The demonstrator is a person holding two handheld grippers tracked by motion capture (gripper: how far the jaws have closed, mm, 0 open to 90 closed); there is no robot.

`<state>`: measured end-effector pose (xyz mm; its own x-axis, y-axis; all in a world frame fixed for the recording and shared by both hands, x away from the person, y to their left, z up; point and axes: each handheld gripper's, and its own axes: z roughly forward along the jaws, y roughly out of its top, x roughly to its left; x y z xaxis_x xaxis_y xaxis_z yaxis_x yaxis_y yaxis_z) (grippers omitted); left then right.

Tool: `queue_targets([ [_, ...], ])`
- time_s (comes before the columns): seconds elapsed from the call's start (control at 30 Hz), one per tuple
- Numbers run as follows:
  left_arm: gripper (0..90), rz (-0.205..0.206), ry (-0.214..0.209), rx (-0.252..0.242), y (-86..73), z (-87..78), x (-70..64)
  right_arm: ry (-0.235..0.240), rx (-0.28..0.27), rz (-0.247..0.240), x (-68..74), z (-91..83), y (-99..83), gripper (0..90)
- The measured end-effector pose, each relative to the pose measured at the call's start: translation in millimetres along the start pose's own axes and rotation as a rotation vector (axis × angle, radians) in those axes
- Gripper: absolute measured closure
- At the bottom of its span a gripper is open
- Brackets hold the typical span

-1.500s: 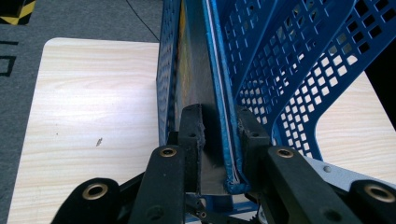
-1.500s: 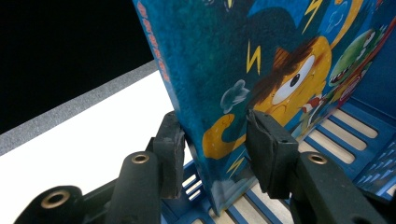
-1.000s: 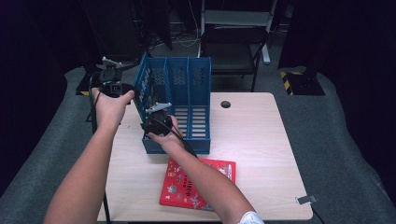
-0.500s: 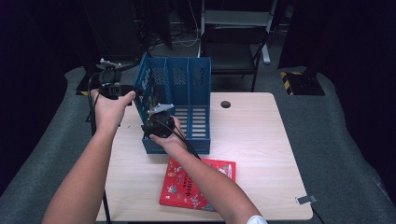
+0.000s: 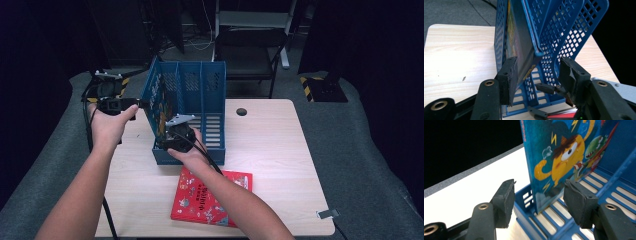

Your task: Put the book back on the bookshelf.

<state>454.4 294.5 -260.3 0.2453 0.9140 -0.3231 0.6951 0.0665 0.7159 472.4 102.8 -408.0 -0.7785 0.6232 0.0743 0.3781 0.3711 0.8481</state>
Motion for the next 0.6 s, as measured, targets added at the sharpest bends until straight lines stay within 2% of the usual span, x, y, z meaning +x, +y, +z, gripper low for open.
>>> queue_targets([
  [0.27,48.6,0.034,-0.041,-0.007,-12.0,-11.2,-3.3,0.009,0.01,0.007,-0.6,-18.9,-10.8,42.0],
  [0.47,48.6,0.052,-0.045,-0.007,-19.4,-9.9,-3.2,0.015,0.008,0.019,-2.1,-27.6,-17.3,42.0],
  [0.6,48.6,0.049,-0.065,-0.005,-25.9,-9.1,-1.4,0.018,0.007,0.019,-2.8,-34.1,-21.7,42.0],
])
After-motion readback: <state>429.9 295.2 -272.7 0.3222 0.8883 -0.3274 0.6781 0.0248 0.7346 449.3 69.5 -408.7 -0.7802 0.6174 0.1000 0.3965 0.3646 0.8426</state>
